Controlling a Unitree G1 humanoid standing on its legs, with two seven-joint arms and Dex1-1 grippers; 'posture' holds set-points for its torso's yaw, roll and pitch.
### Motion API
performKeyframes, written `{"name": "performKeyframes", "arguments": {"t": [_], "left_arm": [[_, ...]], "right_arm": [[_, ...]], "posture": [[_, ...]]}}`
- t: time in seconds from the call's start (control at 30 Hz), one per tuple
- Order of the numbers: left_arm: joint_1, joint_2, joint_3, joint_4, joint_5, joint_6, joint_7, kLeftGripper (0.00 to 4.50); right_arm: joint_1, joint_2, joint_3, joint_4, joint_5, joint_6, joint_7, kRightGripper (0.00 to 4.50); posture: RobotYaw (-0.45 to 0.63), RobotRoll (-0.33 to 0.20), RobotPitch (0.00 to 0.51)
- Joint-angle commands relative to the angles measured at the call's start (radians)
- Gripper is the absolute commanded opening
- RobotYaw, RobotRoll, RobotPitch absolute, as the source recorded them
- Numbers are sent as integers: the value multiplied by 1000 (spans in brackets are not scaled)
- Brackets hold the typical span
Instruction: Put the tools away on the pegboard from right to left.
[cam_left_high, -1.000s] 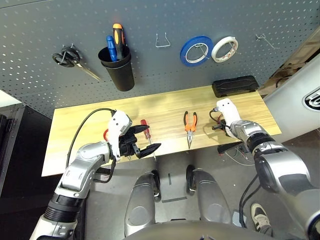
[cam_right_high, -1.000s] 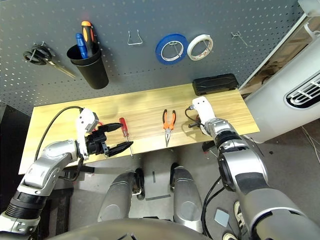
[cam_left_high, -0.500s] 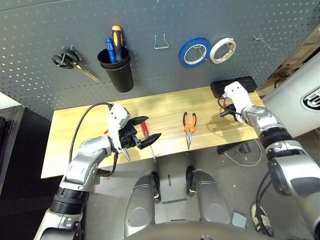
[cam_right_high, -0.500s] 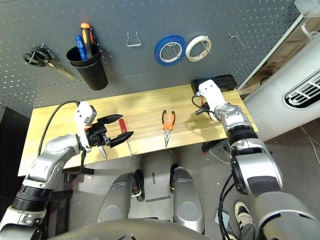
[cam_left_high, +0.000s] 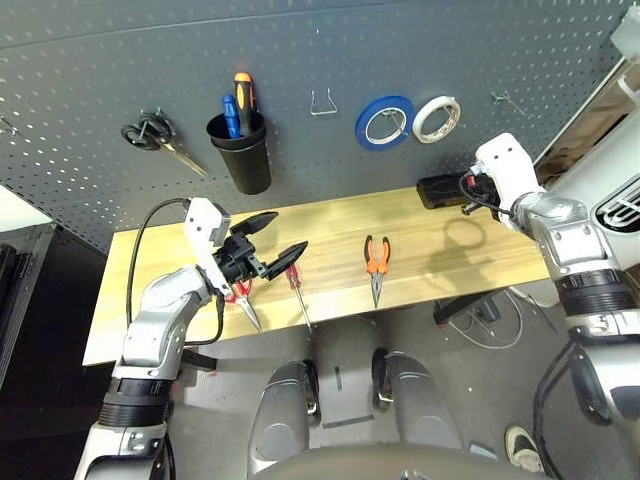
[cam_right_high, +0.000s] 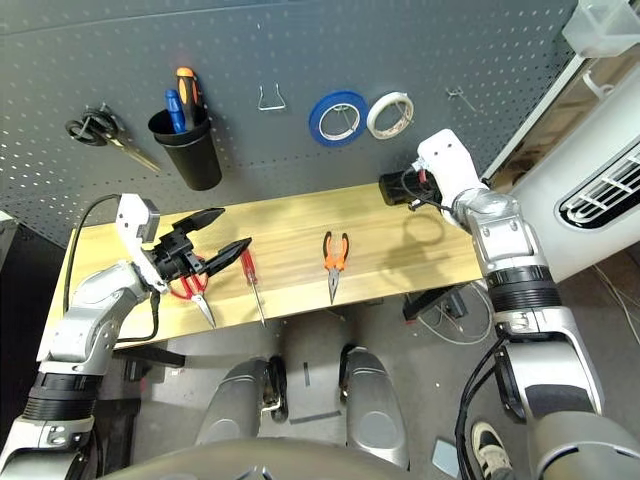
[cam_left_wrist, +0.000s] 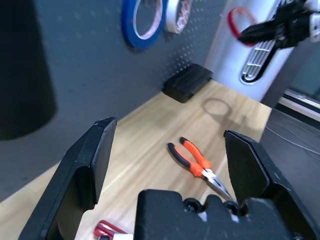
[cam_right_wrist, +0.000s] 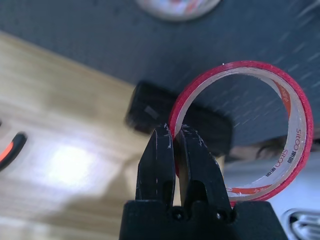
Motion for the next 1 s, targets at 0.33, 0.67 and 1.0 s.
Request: {"name": "performKeyframes", "arguments": {"t": [0.33,0.67,1.0], "left_arm": [[-5,-6,3,49,-14,-40,-14,4500],[-1,-12,-10,15,-13,-17,2,4500],[-4,-20,-42,-11,-10,6,18,4500]], "right_arm": [[-26,-32,-61,26,-16,-95,-102,25],[-141,-68,-72,267,-20,-239,-131,25],[-352,-25,-40,734,-25,-496,-60,25]], "posture": [[-29,0,21],[-24,0,38],[-19,0,63]]}}
